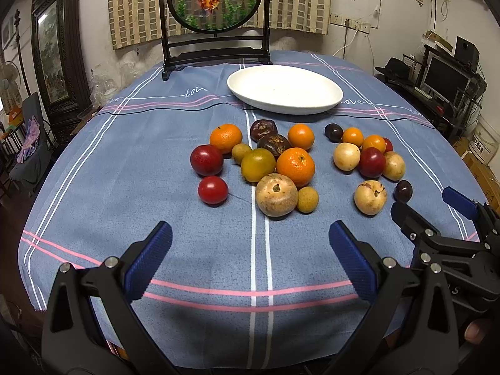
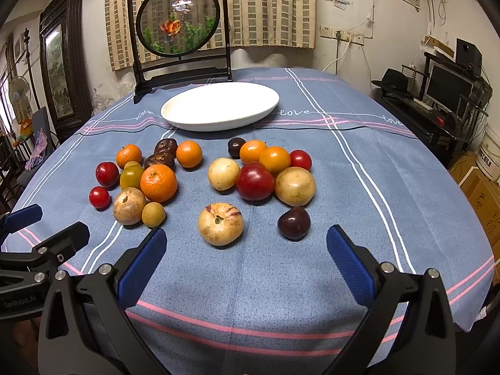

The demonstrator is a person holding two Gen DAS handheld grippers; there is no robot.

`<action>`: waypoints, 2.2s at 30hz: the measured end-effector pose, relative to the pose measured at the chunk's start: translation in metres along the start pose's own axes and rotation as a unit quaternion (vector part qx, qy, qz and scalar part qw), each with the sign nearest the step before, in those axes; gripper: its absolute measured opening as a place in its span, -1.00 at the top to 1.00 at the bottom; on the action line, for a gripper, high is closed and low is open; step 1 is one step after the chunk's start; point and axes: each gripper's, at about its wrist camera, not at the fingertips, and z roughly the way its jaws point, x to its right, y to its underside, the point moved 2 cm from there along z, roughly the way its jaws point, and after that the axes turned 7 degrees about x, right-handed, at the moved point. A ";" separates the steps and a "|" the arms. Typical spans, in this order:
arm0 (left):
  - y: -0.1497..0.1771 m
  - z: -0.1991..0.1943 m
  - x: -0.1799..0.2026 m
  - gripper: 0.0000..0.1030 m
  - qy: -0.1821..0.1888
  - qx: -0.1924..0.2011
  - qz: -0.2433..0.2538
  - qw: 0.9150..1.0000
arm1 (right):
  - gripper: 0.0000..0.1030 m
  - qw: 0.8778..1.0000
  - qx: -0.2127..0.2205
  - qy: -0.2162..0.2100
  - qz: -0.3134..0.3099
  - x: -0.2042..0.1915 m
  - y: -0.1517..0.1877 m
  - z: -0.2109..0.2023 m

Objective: Organize fruits

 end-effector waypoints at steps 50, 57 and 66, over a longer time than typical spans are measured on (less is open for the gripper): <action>0.006 0.050 -0.047 -0.96 -0.028 -0.058 0.003 0.998 | -0.97 1.000 0.003 -0.009 0.003 0.022 0.009 0.010; -0.006 0.081 -0.051 -0.83 -0.019 -0.082 -0.003 0.996 | -0.97 0.999 -0.017 -0.023 0.017 0.029 0.007 0.019; -0.015 0.103 -0.042 0.40 0.006 -0.074 0.005 0.997 | -0.97 0.999 -0.038 -0.037 0.007 0.036 0.001 0.028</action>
